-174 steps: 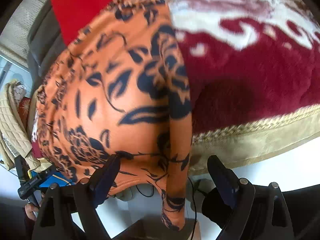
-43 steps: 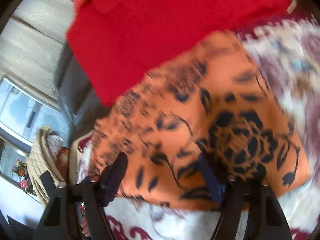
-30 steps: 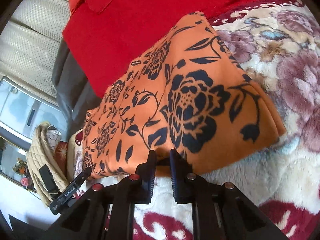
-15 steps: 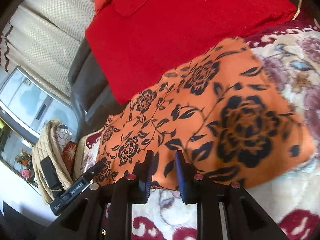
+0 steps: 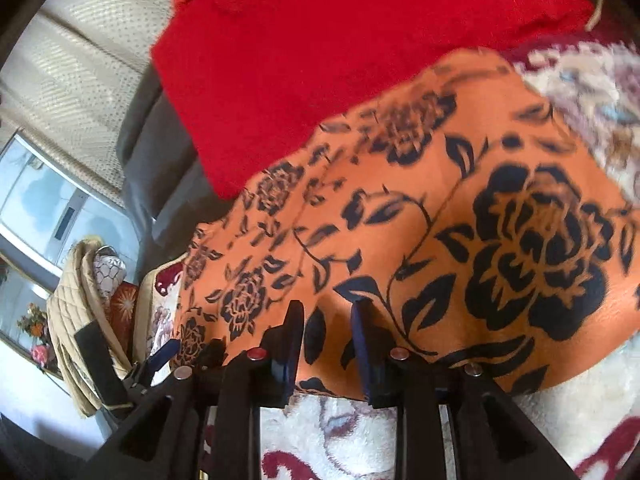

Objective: Fold small clothes

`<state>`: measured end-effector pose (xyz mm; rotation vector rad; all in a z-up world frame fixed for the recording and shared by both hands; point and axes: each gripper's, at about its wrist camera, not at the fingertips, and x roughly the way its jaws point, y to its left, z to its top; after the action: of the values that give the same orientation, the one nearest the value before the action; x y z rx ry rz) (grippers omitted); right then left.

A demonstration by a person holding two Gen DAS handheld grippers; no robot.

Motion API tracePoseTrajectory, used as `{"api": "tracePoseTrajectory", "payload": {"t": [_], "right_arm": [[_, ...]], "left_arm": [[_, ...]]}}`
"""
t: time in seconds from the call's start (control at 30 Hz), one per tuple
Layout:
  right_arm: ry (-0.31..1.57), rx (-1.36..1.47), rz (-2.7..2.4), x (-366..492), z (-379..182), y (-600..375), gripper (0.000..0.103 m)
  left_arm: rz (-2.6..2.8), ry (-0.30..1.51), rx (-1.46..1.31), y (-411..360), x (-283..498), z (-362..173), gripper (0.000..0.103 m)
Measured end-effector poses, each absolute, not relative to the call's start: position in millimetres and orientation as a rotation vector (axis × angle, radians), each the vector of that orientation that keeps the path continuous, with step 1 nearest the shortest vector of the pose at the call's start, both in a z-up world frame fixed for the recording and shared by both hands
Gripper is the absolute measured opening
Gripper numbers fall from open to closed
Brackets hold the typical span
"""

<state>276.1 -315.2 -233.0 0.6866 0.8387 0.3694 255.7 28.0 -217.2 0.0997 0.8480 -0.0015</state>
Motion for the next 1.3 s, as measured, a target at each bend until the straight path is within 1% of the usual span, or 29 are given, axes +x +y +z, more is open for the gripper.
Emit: {"api": "tracePoseTrajectory", "payload": {"t": [0.1,0.17,0.2,0.23,0.27,0.3,0.37,0.4,0.5,0.6,0.67,0.7,0.73,0.8,1.0,1.13,1.27,1.3], "right_arm": [[0.775,0.681,0.372,270,-222,-319,0.030],[0.763,0.687,0.367,270,-221,-319,0.030],[0.785,0.680,0.352,273,-224,-318,0.032],[0.822,0.673,0.335,276,-230,-316,0.042],[0.863,0.672,0.329,280,-236,-314,0.045],[0.869,0.677,0.335,282,-239,-312,0.045],[0.851,0.647,0.339,281,-235,-310,0.048],[0.843,0.626,0.346,280,-232,-308,0.048],[0.743,0.601,0.298,268,-217,-316,0.048],[0.657,0.627,0.217,260,-205,-340,0.049],[0.681,0.636,0.156,263,-211,-352,0.050],[0.716,0.648,0.138,267,-218,-356,0.050],[0.761,0.662,0.142,272,-226,-359,0.050],[0.759,0.662,0.166,273,-228,-360,0.050],[0.679,0.668,0.283,256,-212,-358,0.051],[0.627,0.585,0.402,242,-196,-333,0.051],[0.628,0.523,0.467,238,-191,-301,0.046],[0.632,0.510,0.474,238,-190,-293,0.045]], "left_arm": [[0.040,0.807,0.062,37,255,-210,0.102],[0.049,0.820,0.034,43,260,-212,0.102],[0.059,0.872,0.020,47,266,-220,0.102],[0.062,0.912,0.009,48,270,-226,0.102],[0.057,0.990,-0.020,53,277,-239,0.102],[0.053,0.994,-0.039,56,277,-242,0.103],[0.059,0.969,-0.044,59,276,-236,0.103],[0.067,0.948,-0.039,60,274,-231,0.103],[0.086,0.875,-0.076,69,267,-217,0.103],[0.132,0.891,-0.106,85,271,-219,0.103],[0.139,0.981,-0.135,93,279,-235,0.103],[0.102,1.021,-0.217,102,283,-245,0.103],[0.086,1.024,-0.296,111,282,-247,0.103],[0.060,1.040,-0.393,126,282,-247,0.103],[0.117,0.961,-0.439,150,251,-227,0.103],[0.103,0.923,-0.516,160,218,-222,0.103],[0.027,0.923,-0.640,156,195,-230,0.102],[0.005,0.927,-0.662,153,194,-232,0.099]]}}
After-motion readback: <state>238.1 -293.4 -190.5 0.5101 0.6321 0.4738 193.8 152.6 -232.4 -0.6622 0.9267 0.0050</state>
